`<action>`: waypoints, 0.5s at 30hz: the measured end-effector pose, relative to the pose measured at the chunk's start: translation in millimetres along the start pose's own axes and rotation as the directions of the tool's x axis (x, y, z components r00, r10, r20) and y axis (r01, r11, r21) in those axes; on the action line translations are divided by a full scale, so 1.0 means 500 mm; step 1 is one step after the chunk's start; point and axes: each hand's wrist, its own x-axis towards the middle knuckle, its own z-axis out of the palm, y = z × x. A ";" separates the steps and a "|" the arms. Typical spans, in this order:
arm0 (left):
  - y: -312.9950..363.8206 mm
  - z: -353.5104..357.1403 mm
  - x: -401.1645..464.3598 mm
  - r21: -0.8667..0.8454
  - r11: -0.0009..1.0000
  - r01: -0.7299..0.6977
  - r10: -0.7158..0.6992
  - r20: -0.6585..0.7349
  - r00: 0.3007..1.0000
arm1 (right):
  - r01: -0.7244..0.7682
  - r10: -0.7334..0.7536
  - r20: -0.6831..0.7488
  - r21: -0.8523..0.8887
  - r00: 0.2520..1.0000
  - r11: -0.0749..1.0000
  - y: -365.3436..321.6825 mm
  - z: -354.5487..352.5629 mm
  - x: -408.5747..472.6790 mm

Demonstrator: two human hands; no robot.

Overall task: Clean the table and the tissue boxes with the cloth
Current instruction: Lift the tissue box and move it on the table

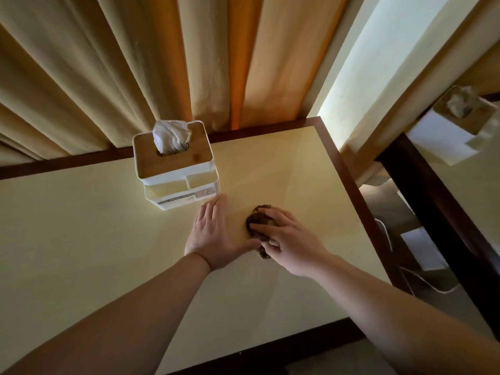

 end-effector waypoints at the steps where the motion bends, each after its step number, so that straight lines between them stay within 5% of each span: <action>1: 0.000 -0.003 -0.001 -0.020 1.000 -0.007 0.007 -0.008 1.000 | -0.015 0.015 -0.020 -0.002 1.000 1.000 0.000 0.001 -0.017; 7: -0.028 -0.034 -0.018 -0.100 0.990 -0.096 0.094 -0.026 0.995 | -0.165 0.165 -0.012 -0.014 0.986 0.986 -0.048 -0.033 -0.018; 15: -0.109 -0.113 -0.060 -0.152 0.987 -0.046 -0.012 -0.359 0.933 | -0.247 0.228 -0.140 -0.137 0.964 0.959 -0.152 -0.064 0.110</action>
